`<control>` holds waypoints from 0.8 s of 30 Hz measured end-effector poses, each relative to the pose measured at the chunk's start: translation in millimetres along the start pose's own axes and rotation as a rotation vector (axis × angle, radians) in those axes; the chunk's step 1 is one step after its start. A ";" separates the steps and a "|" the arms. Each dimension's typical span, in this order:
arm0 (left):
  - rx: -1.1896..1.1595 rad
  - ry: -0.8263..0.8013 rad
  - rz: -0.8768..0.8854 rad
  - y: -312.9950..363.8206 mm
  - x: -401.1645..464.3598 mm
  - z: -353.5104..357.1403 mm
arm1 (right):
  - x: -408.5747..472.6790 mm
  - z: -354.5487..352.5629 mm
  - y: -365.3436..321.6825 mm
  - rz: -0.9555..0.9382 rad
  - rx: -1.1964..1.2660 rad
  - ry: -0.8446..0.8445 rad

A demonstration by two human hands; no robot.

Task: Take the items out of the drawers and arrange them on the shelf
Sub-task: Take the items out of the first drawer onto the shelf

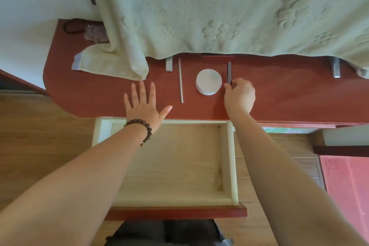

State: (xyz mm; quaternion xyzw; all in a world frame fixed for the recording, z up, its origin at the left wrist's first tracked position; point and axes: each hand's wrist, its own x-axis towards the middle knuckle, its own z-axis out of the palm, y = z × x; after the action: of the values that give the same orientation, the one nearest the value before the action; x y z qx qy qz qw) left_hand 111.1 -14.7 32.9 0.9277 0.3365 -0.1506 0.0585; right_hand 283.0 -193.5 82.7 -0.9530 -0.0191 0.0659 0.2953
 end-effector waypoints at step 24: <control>-0.019 -0.076 0.006 0.2 1.8 -4.5 | -28.7 -13.0 12.7 -0.002 0.016 -0.058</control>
State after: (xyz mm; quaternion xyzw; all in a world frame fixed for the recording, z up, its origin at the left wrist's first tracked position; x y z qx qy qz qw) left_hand 113.6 -12.8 36.7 0.9217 0.3328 -0.1823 0.0806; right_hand 256.3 -213.4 89.3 -0.9482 -0.0281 0.0932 0.3024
